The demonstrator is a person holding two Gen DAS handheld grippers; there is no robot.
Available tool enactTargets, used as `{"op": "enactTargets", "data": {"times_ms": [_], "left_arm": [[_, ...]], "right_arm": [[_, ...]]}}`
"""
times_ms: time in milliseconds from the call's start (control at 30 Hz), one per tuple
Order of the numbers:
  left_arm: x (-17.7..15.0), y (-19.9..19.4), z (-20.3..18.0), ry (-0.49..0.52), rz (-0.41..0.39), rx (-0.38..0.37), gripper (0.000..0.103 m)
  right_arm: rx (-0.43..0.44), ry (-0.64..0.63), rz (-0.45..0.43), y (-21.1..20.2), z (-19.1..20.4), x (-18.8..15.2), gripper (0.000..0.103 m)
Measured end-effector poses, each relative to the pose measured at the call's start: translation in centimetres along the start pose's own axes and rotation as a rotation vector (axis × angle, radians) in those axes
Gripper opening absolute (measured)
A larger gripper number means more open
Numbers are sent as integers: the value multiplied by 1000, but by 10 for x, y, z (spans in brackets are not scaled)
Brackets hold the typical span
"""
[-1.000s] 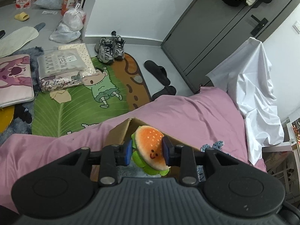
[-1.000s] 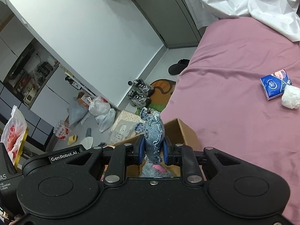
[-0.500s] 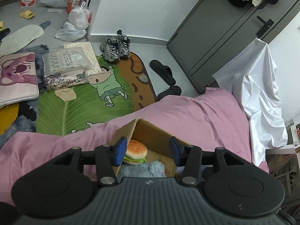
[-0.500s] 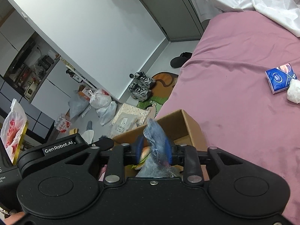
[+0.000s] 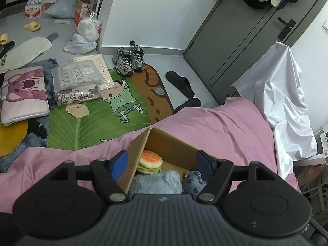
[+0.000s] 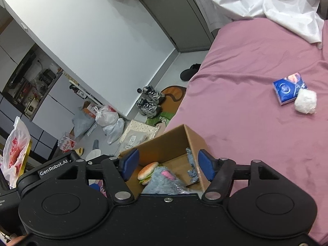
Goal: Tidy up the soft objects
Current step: 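Open right gripper dropping the denim plush while left gripper drops the hamburger, then move right gripper to the white bundle while left gripper approaches the tissue pack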
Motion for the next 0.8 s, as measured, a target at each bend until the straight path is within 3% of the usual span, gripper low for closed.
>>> {"op": "enactTargets", "data": {"times_ms": [233,733,800], "left_arm": [[-10,-8,-10,2,6,-32,75],[-32,-11,-52,71,-8,-53,75],[-34,-10,-57,69,-7,-66,75]], "right_arm": [[9,12,-36,-19,-18,5,73],[-16,5,-82,-46,-58,18,76],[-25,5,-87,-49,-64,19,82]]}}
Point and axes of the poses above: each gripper's, at about its wrist camera, not at the fingertips, and y roughly the way its jaws point, z to its left, x to its top, the point moved 5 cm from there along y, roughly the way its jaws point, and after that the axes turned 1 degree about -y, right-handed, at the moved point
